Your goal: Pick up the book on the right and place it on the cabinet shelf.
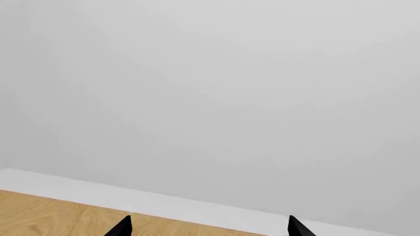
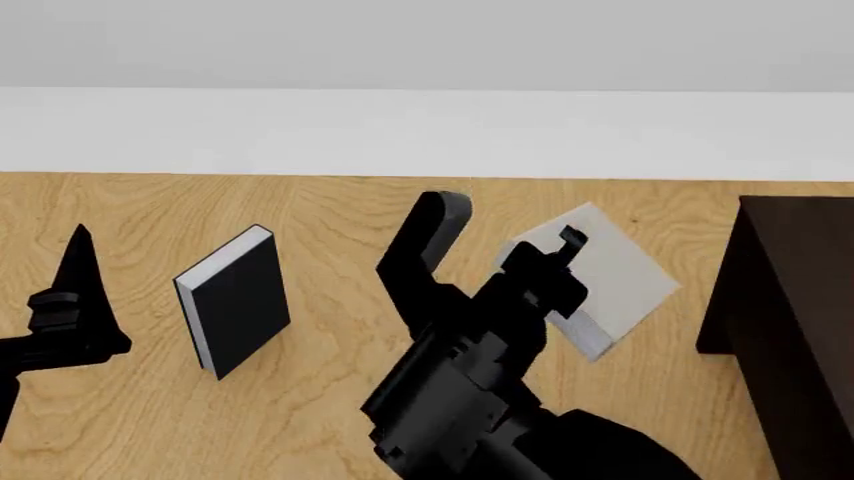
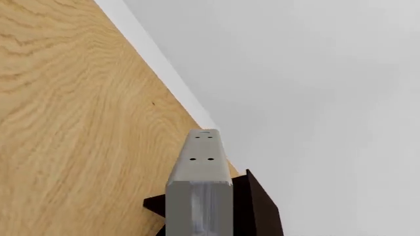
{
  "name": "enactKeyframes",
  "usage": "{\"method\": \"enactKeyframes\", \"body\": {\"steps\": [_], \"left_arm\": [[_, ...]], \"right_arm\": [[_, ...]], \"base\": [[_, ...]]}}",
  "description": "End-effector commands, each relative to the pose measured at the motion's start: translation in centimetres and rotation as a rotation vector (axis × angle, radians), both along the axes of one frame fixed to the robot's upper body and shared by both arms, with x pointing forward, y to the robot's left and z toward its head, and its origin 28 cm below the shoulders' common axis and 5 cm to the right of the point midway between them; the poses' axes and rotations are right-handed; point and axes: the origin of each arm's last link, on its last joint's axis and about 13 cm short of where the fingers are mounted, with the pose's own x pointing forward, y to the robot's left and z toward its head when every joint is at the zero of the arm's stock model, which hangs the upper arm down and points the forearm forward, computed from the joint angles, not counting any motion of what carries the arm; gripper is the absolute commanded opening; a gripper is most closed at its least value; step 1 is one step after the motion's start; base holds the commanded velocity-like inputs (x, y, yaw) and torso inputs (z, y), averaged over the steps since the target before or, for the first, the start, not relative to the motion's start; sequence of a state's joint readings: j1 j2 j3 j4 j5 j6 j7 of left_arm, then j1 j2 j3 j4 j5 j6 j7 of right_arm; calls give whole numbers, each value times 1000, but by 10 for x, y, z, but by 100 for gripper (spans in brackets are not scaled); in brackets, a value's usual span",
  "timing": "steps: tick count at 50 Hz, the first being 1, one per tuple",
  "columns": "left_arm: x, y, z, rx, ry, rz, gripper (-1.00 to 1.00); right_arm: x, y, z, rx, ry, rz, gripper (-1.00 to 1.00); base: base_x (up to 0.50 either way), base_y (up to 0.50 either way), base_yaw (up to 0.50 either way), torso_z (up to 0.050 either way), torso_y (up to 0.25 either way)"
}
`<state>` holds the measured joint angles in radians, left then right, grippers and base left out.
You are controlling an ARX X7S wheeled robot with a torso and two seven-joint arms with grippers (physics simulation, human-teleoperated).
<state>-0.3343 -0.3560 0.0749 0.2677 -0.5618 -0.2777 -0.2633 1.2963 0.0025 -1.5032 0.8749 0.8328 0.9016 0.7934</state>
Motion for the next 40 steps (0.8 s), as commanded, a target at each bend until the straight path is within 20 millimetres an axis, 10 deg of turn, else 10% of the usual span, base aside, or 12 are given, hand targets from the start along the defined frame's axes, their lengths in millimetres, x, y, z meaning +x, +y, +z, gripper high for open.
{"method": "enactKeyframes", "body": {"steps": [1,40], "left_arm": [[1,0,0,-1,1,0,100],[2,-1,-3,4,5,-9,100]], "right_arm": [[-4,-11,-14,-237,-80,-13,-100],[-17,-18,-49,-328,-90,1,-100]], "base": [[0,0,0,0,0],[0,0,0,1,2]]}}
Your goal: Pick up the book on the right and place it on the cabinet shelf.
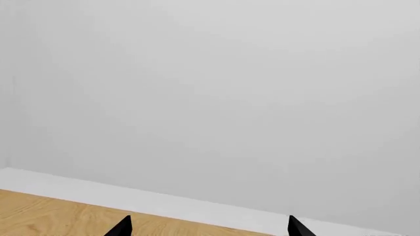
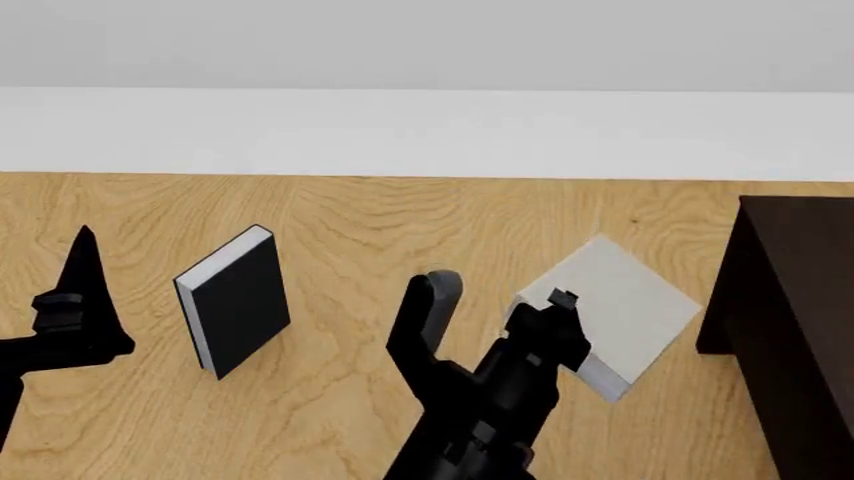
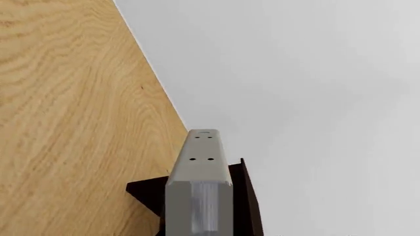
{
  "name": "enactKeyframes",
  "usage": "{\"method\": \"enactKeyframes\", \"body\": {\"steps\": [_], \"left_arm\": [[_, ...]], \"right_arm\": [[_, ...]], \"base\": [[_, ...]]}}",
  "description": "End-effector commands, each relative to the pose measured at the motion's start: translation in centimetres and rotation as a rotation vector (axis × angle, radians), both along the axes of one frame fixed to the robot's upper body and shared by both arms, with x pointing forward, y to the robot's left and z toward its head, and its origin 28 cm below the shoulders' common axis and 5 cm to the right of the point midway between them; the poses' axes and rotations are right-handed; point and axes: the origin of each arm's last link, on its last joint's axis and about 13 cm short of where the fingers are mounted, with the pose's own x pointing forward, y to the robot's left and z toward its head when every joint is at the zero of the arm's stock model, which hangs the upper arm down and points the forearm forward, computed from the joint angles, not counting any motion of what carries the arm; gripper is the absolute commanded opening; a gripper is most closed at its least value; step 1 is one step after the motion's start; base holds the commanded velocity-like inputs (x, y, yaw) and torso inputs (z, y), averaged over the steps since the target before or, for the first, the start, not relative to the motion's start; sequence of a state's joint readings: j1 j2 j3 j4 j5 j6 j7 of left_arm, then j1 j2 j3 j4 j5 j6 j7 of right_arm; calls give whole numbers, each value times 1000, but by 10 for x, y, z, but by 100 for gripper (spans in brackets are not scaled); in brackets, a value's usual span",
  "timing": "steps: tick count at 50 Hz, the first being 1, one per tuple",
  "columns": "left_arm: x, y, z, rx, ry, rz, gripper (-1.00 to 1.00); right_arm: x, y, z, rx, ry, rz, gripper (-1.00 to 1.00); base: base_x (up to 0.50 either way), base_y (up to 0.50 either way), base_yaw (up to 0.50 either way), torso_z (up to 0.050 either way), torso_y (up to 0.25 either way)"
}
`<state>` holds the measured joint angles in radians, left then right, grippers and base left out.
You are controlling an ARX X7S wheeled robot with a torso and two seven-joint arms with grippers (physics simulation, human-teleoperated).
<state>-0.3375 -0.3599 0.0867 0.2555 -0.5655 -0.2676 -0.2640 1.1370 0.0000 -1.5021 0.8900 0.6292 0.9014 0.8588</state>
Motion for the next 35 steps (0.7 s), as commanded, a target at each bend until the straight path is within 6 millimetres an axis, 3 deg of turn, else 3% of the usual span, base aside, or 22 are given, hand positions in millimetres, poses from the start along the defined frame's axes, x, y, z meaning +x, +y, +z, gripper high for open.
{"method": "enactKeyframes", "body": {"steps": [1,35], "left_arm": [[0,-1,-1,3,2,-5,100],[0,-1,-1,2,-1,-7,100]], "right_arm": [[2,-9,2,-145,-69,-12,-100],[0,-20,-5,-130,-37,-121,-100]], "base": [[0,0,0,0,0],[0,0,0,0,2]]}}
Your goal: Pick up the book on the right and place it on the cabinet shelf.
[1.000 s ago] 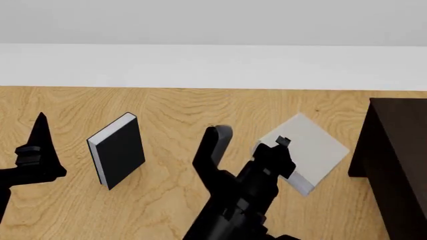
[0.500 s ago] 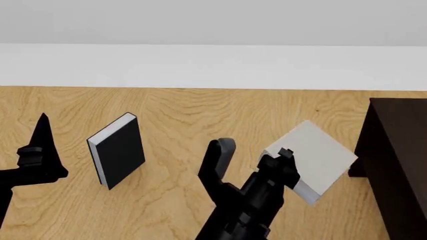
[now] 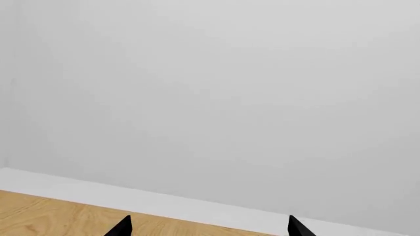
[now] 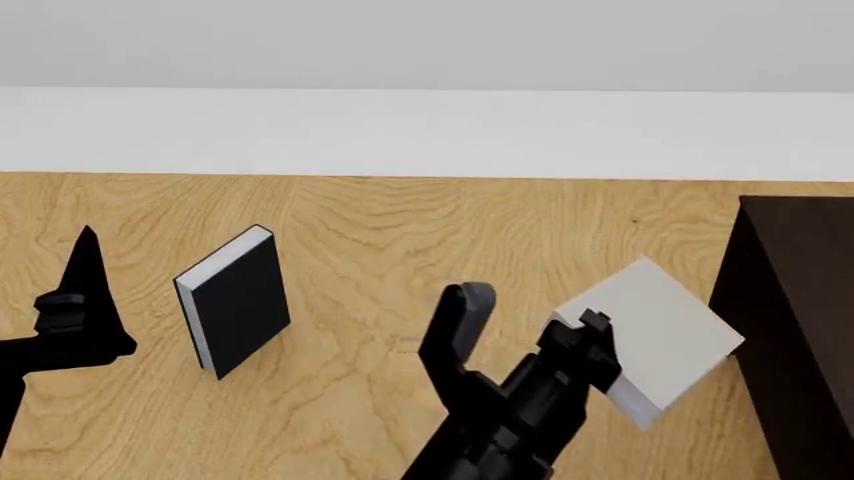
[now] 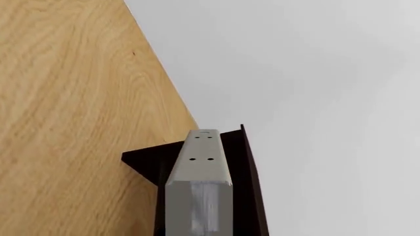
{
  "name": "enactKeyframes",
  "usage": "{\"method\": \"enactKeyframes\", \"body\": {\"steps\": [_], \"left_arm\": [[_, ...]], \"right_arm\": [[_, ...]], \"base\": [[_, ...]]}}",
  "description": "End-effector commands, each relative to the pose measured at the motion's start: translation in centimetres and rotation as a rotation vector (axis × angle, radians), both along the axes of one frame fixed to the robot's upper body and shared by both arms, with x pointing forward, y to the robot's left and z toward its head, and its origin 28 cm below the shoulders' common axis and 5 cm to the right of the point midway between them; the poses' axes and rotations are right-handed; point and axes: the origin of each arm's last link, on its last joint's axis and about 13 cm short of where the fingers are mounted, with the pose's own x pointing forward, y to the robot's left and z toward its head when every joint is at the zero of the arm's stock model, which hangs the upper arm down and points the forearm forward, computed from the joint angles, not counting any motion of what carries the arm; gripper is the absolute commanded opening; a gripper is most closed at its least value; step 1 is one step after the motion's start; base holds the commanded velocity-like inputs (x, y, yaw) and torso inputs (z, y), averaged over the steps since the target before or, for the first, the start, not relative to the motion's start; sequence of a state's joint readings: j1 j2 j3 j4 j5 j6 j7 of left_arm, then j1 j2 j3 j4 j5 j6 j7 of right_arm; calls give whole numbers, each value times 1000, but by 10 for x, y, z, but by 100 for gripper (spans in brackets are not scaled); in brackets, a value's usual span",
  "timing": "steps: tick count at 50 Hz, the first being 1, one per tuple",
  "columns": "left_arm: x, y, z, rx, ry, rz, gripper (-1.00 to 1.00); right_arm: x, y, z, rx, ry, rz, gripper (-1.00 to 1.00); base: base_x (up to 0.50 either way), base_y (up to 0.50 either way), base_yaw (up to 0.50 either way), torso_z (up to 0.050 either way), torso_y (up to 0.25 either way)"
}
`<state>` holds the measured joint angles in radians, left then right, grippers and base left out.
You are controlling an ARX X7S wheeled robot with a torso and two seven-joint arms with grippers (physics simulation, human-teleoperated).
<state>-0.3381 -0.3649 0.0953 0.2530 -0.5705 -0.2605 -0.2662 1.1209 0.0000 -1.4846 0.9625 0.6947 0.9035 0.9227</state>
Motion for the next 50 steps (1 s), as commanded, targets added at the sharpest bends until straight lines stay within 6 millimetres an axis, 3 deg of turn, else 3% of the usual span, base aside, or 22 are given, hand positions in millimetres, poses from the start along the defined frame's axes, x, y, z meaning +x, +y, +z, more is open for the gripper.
{"method": "enactKeyframes", "body": {"steps": [1,50], "left_arm": [[1,0,-1,2,0,-2,100],[0,-2,-1,5,-1,-9,100]], "right_arm": [[2,-11,3,-140,-34,-19,-100],[-2,-36,-10,-156,33,-157,-100]], "base": [[0,0,0,0,0],[0,0,0,0,1]]}}
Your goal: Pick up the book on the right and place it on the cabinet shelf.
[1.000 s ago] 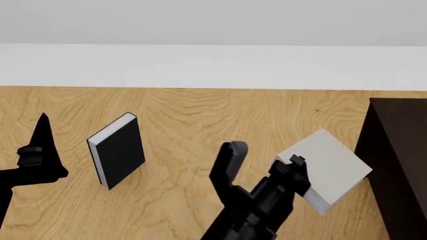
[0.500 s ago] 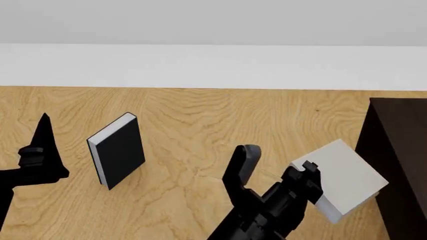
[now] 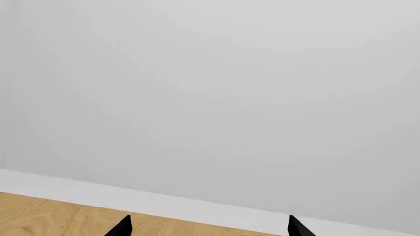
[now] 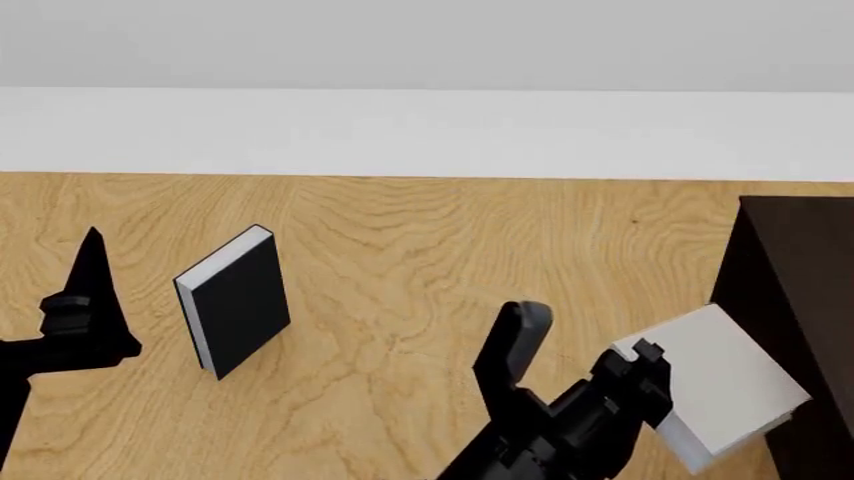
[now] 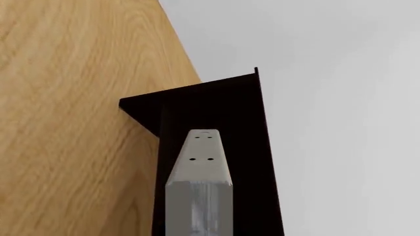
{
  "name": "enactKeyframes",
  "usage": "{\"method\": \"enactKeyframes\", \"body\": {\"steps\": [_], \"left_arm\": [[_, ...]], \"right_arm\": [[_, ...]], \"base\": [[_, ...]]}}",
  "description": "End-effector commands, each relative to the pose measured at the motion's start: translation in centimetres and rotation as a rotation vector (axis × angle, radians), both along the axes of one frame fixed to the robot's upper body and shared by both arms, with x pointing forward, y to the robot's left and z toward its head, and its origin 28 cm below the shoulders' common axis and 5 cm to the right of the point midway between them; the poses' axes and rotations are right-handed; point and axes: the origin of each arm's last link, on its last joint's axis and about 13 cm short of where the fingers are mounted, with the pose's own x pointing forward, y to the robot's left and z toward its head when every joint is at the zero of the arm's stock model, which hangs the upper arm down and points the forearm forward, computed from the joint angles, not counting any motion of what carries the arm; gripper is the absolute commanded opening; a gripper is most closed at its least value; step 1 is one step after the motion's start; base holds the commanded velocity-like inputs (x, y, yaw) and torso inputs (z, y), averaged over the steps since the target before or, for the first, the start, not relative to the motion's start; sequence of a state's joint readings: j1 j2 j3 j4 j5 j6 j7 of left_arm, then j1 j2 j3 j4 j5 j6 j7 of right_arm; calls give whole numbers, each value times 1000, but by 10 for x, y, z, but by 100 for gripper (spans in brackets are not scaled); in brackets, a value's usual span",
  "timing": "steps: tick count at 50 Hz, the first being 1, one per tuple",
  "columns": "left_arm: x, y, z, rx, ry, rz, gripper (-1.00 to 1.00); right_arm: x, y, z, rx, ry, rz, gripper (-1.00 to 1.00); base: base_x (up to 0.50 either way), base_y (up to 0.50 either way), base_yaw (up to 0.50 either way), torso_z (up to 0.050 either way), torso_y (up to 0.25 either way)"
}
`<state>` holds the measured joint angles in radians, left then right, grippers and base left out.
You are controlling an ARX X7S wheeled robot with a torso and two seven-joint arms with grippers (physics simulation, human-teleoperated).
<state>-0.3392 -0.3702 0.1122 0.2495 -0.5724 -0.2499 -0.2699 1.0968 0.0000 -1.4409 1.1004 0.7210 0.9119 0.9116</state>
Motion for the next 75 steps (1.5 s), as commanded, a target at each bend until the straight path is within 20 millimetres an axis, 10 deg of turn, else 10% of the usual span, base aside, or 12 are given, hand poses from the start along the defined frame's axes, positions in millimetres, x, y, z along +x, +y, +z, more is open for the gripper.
{"method": "enactKeyframes", "body": {"steps": [1,75], "left_arm": [[0,0,-1,1,0,-1,100],[9,-14,-20,94,45,-20,100]], "right_arm": [[1,-15,2,-162,-20,-3,-100],[-34,-101,-39,-205,95,-303,-100]], "base": [[0,0,0,0,0],[0,0,-1,0,1]]}}
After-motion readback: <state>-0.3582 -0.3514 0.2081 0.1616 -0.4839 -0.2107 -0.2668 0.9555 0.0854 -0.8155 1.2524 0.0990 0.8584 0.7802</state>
